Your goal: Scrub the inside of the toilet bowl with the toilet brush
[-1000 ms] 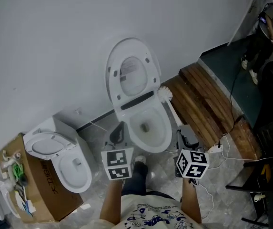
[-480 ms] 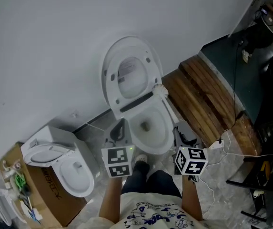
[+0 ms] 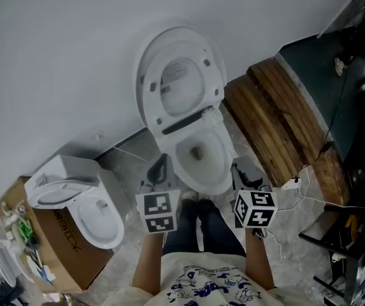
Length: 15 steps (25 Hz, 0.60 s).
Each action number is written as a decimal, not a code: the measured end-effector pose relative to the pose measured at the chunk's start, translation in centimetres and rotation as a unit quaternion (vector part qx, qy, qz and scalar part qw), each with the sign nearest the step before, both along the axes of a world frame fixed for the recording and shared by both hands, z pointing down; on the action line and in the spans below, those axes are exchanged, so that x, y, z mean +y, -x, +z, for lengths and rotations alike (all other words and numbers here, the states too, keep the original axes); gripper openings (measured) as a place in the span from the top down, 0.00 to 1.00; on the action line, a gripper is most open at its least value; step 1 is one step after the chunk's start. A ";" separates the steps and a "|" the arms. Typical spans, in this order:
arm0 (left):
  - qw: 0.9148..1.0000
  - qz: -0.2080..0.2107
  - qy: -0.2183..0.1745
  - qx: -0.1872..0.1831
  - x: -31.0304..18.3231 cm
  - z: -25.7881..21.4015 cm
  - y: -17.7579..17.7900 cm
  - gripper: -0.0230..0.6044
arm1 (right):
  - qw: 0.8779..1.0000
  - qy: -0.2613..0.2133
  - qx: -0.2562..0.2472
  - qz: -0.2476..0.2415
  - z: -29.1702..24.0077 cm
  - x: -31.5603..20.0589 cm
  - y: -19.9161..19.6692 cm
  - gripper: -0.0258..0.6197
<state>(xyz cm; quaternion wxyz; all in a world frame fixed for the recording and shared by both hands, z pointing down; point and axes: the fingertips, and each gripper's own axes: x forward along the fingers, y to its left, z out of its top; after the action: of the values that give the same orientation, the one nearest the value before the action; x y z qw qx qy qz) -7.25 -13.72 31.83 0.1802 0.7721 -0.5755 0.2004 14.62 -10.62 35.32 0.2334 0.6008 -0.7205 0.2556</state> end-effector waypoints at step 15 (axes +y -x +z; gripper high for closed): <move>0.996 -0.044 0.082 -0.013 0.2 7.5 0.7 0.96 | 0.990 0.098 0.030 -0.092 8.4 -2.3 0.4 0.71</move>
<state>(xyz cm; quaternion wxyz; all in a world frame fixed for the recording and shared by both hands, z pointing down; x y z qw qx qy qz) -7.97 -13.57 39.33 0.2444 0.7259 -0.5929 0.2488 14.19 -12.88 43.72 0.3354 0.5136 -0.7368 0.2843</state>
